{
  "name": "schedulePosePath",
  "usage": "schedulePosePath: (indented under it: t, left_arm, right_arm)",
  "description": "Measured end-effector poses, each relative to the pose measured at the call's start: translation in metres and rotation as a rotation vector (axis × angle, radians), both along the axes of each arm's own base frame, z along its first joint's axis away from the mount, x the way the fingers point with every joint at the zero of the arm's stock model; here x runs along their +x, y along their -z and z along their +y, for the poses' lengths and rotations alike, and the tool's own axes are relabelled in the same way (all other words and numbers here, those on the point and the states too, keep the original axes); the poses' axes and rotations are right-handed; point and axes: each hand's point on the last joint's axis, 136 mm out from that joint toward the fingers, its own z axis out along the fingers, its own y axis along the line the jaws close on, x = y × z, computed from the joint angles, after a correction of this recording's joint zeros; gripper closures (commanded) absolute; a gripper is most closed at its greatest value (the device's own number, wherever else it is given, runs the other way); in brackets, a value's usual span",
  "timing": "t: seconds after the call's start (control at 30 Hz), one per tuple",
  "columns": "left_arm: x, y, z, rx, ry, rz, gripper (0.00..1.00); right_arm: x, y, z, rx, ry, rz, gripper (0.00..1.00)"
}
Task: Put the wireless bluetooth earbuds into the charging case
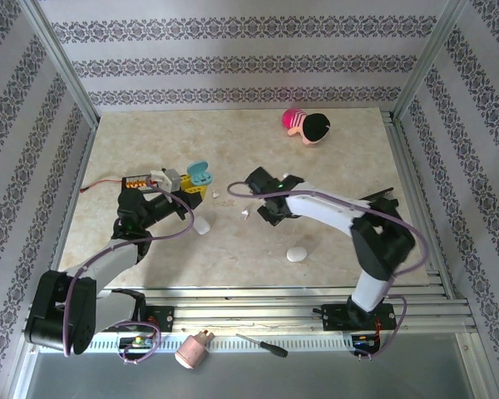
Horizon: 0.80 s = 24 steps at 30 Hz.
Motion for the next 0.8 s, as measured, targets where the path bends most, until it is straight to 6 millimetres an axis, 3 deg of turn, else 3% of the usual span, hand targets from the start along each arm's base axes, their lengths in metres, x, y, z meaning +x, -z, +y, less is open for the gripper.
schedulePosePath:
  t: [0.13, 0.27, 0.57, 0.8]
  left_arm:
    - [0.006, 0.01, -0.004, 0.004, 0.009, 0.024, 0.74]
    - [0.009, 0.011, -0.015, 0.007, 0.039, 0.026, 0.75]
    - [0.01, 0.005, -0.039, 0.027, 0.103, -0.024, 0.75]
    - [0.008, 0.005, -0.05, 0.038, 0.138, -0.054, 0.75]
  right_arm:
    - [0.003, -0.044, 0.002, 0.268, 0.088, -0.025, 0.83]
    - [0.001, -0.076, 0.01, 0.506, 0.138, -0.003, 0.83]
    - [-0.017, -0.15, 0.068, 1.022, 0.075, 0.13, 0.82]
    - [-0.03, -0.184, 0.099, 1.165, -0.025, 0.171, 0.82]
